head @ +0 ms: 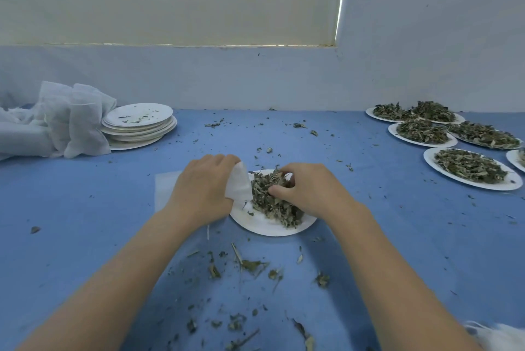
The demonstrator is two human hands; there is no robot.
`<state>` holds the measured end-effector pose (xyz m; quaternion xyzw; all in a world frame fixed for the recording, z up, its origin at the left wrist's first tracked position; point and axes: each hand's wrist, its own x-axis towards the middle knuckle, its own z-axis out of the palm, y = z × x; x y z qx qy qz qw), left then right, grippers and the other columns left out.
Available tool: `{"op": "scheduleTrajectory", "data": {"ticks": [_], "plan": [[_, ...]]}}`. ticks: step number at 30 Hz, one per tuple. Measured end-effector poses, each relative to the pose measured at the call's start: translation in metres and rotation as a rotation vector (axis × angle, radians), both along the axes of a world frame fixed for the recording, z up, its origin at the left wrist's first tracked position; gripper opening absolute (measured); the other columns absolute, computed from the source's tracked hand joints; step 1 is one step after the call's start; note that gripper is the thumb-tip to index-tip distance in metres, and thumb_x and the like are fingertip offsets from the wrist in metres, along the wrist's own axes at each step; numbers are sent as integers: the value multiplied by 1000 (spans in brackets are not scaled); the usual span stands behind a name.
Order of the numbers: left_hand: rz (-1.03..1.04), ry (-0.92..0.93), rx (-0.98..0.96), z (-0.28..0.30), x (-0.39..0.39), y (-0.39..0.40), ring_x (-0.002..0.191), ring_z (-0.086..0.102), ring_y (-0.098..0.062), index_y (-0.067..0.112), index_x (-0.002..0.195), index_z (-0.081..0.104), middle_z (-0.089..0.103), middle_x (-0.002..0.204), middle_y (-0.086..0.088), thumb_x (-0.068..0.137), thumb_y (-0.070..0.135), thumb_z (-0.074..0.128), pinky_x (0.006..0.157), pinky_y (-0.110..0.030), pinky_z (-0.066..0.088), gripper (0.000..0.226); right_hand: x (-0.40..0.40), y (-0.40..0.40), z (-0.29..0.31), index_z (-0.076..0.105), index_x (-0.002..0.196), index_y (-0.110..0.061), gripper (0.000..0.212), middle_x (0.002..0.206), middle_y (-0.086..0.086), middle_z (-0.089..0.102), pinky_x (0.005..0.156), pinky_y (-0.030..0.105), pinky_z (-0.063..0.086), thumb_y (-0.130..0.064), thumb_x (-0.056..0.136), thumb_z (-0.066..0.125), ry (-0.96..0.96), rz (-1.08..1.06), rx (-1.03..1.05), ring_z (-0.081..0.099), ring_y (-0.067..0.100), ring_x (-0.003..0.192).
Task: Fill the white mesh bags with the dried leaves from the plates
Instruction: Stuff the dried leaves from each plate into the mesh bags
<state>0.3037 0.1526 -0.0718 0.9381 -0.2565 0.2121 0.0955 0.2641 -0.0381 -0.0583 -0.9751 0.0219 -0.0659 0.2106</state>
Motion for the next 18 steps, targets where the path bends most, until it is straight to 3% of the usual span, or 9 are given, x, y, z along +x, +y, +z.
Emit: {"op": "scheduleTrajectory", "data": {"ticks": [5, 9, 12, 16, 18], "plan": [[-40, 10, -80, -5, 9, -3, 101, 48, -25, 15, 121, 51, 57, 108, -4, 67, 14, 68, 81, -27, 27, 57, 4, -4, -2, 68, 107, -21, 32, 99, -3, 65, 74, 25, 41, -43, 83, 66, -93, 10, 110, 57, 16, 94], [-72, 51, -169, -7, 10, -3, 100, 50, -26, 14, 121, 51, 57, 110, -4, 66, 14, 68, 76, -27, 27, 57, 9, -9, 12, 68, 108, -27, 34, 95, -6, 62, 74, 24, 35, -46, 81, 67, -183, 33, 123, 53, 11, 92], [-69, 99, -212, -7, 9, -1, 103, 48, -25, 16, 124, 47, 55, 116, -3, 68, 16, 67, 81, -29, 31, 60, 13, -9, 28, 68, 111, -27, 34, 91, -10, 59, 72, 21, 31, -43, 81, 68, -188, 90, 123, 50, 7, 87], [-48, 106, -260, -9, 9, -2, 102, 48, -24, 17, 123, 46, 55, 114, -1, 70, 17, 67, 84, -31, 33, 58, 16, -5, 42, 69, 104, -30, 26, 91, -6, 65, 64, 18, 36, -41, 81, 69, -158, 190, 46, 54, 7, 81], [-50, 81, -254, -10, 8, -3, 103, 48, -25, 16, 124, 46, 56, 114, -3, 70, 19, 69, 84, -31, 33, 59, 17, -3, 43, 69, 104, -30, 25, 90, -6, 66, 68, 18, 39, -40, 81, 69, -147, 230, 23, 53, 4, 76]]}}
